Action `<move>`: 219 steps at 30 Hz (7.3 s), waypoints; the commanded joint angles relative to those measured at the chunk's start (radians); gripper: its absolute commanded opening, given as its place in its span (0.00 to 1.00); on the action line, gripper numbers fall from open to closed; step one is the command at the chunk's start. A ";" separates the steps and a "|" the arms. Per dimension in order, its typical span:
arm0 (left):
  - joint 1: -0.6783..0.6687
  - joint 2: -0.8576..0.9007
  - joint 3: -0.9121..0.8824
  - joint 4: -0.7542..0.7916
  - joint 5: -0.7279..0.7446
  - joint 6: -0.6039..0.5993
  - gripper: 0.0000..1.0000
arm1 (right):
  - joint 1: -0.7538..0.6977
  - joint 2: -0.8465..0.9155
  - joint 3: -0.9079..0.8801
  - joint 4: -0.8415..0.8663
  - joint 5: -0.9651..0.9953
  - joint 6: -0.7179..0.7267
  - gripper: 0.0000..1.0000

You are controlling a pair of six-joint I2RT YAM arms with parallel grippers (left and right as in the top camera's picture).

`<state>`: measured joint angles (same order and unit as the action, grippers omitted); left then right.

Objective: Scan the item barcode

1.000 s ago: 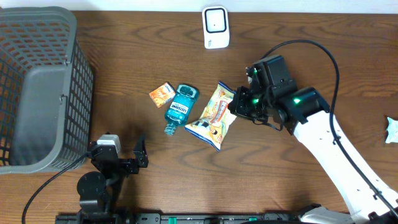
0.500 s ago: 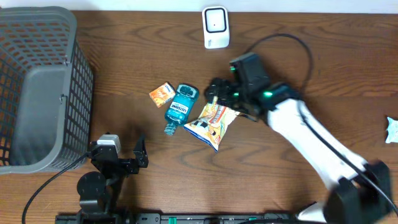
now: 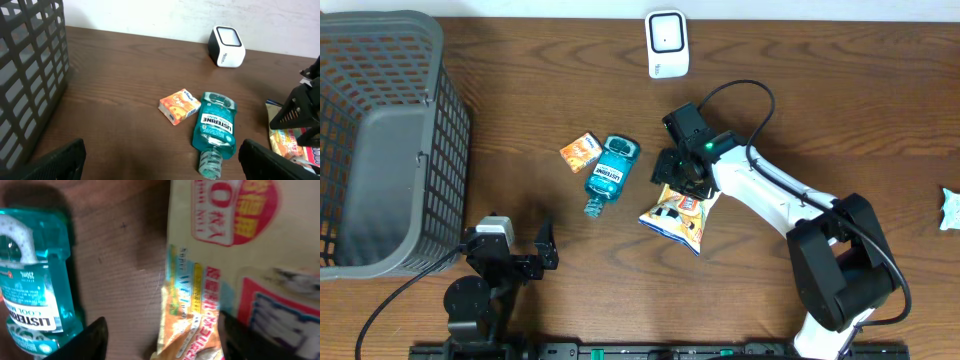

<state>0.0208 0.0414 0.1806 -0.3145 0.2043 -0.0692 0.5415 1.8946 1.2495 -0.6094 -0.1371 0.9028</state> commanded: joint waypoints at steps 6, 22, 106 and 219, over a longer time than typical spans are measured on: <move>0.003 -0.004 0.012 0.001 0.006 0.020 0.98 | -0.011 -0.247 0.009 -0.086 0.073 -0.037 0.75; 0.003 -0.004 0.012 0.001 0.006 0.020 0.98 | 0.029 -0.080 -0.016 -0.207 0.295 0.170 0.66; 0.003 -0.004 0.012 0.001 0.006 0.020 0.98 | -0.459 0.013 -0.034 -1.093 -1.339 -2.094 0.01; 0.003 -0.004 0.012 0.001 0.006 0.020 0.98 | 0.135 0.195 0.099 -0.367 0.392 -0.429 0.01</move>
<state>0.0208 0.0414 0.1806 -0.3145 0.2043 -0.0692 0.6903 2.0186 1.3655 -0.9886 0.2054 0.4374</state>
